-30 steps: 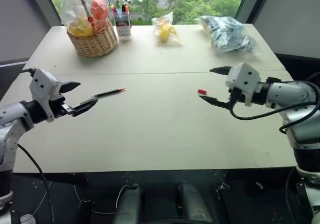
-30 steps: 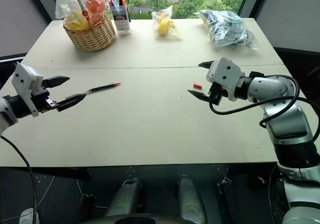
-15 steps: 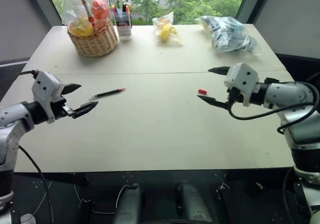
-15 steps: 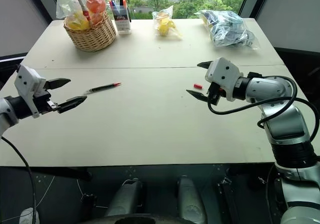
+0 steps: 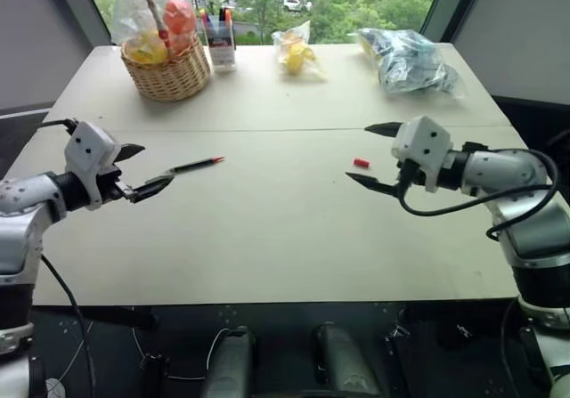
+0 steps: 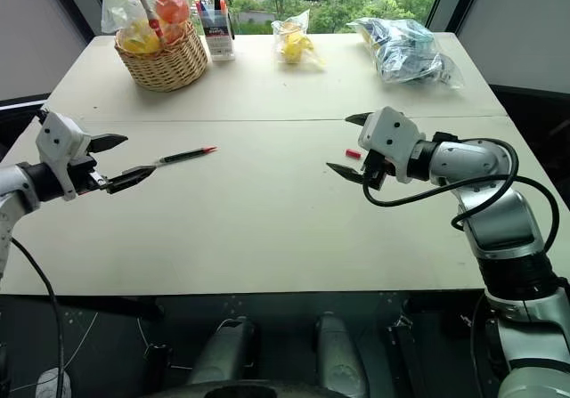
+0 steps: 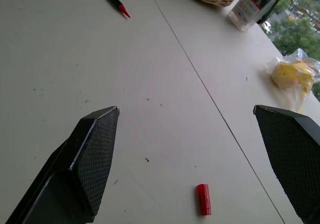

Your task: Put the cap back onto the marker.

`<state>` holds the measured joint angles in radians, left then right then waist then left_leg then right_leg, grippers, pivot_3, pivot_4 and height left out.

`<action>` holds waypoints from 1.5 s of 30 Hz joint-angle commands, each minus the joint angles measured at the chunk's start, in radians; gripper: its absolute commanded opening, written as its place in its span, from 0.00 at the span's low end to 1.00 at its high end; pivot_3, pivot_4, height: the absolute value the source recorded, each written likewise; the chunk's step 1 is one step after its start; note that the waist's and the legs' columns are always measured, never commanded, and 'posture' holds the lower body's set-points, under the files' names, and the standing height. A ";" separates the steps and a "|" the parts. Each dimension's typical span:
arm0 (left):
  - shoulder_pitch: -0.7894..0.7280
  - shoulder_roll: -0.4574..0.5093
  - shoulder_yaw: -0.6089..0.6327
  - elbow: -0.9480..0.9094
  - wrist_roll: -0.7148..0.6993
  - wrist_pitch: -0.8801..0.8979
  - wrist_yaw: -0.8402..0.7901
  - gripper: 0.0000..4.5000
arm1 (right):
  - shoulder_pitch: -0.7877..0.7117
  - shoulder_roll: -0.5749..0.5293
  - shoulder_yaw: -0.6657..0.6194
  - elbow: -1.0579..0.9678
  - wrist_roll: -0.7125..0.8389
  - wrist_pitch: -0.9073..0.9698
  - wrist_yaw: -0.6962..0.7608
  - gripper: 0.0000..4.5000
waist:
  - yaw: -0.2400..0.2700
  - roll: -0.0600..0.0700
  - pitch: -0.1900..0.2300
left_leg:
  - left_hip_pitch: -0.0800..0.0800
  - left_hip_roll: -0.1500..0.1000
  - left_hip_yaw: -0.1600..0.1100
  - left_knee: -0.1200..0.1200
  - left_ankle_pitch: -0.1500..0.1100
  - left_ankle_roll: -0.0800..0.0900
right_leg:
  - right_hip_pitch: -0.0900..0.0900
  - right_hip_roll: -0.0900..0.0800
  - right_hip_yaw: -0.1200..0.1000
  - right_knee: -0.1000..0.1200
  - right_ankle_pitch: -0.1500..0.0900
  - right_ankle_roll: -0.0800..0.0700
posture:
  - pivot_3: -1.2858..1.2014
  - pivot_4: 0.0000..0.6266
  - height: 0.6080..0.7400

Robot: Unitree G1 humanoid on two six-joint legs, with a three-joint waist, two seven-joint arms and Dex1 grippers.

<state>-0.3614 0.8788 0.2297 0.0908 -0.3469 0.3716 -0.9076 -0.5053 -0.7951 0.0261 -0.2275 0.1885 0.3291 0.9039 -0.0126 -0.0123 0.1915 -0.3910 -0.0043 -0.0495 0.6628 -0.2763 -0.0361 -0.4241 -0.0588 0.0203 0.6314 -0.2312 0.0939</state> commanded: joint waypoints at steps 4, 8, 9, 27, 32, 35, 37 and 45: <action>-0.227 -0.082 -0.122 0.397 0.164 -0.258 0.019 1.00 | 0.017 0.003 -0.026 -0.054 -0.008 0.000 -0.037 0.98 | 0.003 0.000 0.000 | 0.000 0.000 0.000 0.000 0.000 0.000 | 0.000 0.000 0.000 0.000 0.001 0.001 | 0.52 0.24 1.00; -0.374 -0.137 -0.192 0.629 0.239 -0.385 -0.002 1.00 | 0.052 -0.001 -0.048 -0.090 -0.011 0.016 -0.067 0.98 | 0.002 -0.001 0.000 | -0.001 -0.001 0.000 0.001 0.000 0.000 | 0.000 0.000 0.000 0.000 0.001 0.001 | 0.52 0.24 1.00; -0.414 -0.152 -0.206 0.694 0.257 -0.411 0.001 1.00 | 0.066 -0.003 -0.057 -0.104 -0.012 0.023 -0.077 0.98 | 0.002 -0.001 0.000 | -0.001 -0.001 0.000 0.001 0.000 0.000 | 0.000 0.000 0.000 0.000 0.001 0.001 | 0.52 0.24 1.00; -0.632 -0.249 -0.280 1.142 0.420 -0.462 0.023 1.00 | 0.191 -0.032 -0.154 -0.248 -0.013 0.106 -0.161 0.98 | 0.001 -0.002 0.000 | -0.001 -0.001 -0.001 0.001 0.000 0.000 | 0.000 0.000 0.000 0.001 0.001 0.002 | 0.52 0.24 1.00; -0.634 -0.257 -0.282 1.168 0.434 -0.444 0.028 1.00 | 0.191 -0.038 -0.166 -0.254 -0.015 0.114 -0.166 0.98 | 0.001 -0.002 0.000 | -0.001 -0.001 -0.001 0.001 0.000 0.000 | 0.000 0.000 0.000 0.002 0.001 0.002 | 0.52 0.24 1.00; -0.632 -0.258 -0.280 1.179 0.432 -0.421 0.023 1.00 | 0.191 -0.044 -0.172 -0.253 -0.018 0.115 -0.166 0.98 | 0.001 -0.002 0.000 | 0.000 -0.001 -0.001 0.002 0.000 0.000 | 0.000 0.000 0.000 0.003 0.001 0.002 | 0.52 0.24 1.00; -0.629 -0.259 -0.282 1.183 0.434 -0.412 0.021 1.00 | 0.191 -0.049 -0.176 -0.253 -0.018 0.115 -0.167 0.98 | 0.000 -0.002 0.000 | 0.000 -0.001 -0.001 0.002 0.000 0.000 | 0.000 0.000 0.000 0.004 0.001 0.002 | 0.52 0.24 1.00; -0.623 -0.267 -0.280 1.190 0.433 -0.378 0.007 0.23 | 0.198 -0.061 -0.183 -0.259 -0.021 0.120 -0.174 1.00 | -0.002 0.000 -0.002 | 0.002 -0.001 -0.001 0.002 0.000 0.000 | 0.001 0.000 0.000 0.005 0.001 0.002 | 0.52 0.24 1.00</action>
<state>-1.0001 0.6171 -0.0377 1.2504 0.0589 -0.0363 -0.8919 -0.2977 -0.8452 -0.1283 -0.4458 0.1695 0.4523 0.7393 -0.0148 -0.0125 0.1900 -0.3891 -0.0052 -0.0505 0.6647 -0.2764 -0.0358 -0.4229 -0.0583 0.0203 0.6360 -0.2303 0.0954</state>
